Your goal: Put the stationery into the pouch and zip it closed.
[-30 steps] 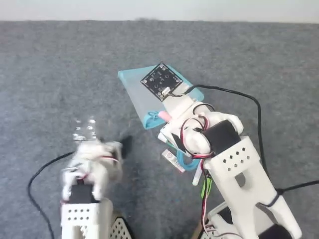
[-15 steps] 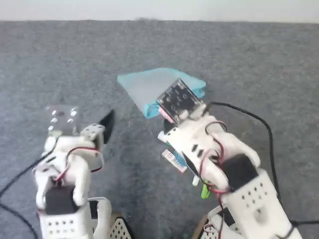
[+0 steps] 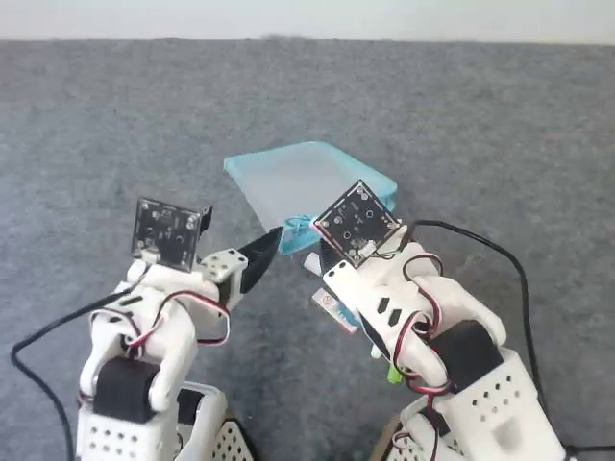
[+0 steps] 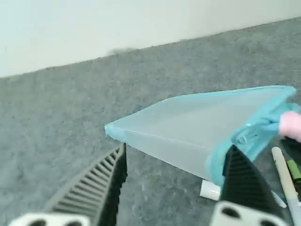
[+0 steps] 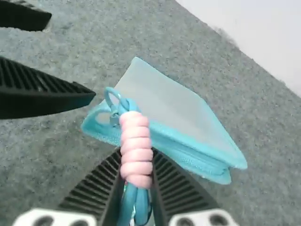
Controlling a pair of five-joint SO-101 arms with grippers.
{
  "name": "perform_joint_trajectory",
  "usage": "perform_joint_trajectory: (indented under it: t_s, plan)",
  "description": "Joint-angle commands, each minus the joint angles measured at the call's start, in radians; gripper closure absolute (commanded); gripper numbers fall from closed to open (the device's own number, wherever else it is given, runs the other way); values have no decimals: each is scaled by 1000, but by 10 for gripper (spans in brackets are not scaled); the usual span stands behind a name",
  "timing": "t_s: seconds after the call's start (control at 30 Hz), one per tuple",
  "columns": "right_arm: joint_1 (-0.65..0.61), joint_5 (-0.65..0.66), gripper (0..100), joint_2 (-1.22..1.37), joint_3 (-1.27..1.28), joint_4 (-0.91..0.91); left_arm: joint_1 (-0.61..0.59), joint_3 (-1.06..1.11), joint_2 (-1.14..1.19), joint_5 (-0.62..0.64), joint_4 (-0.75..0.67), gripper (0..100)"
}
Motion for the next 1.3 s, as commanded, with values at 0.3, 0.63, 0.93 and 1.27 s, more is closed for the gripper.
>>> perform_joint_trajectory:
  t_s: [0.3, 0.63, 0.93, 1.27]
  plan:
    - [1, -25, 993, 104, -55, -1, 115, 33, -23, -57, 26, 685]
    - [1, -23, 993, 116, -109, 51, 78, 91, -25, -58, -20, 685]
    - [2, -23, 993, 113, -132, 64, 11, 97, -25, -91, 2, 686]
    - [1, -23, 993, 113, -221, 136, 3, 139, -25, -86, -38, 687]
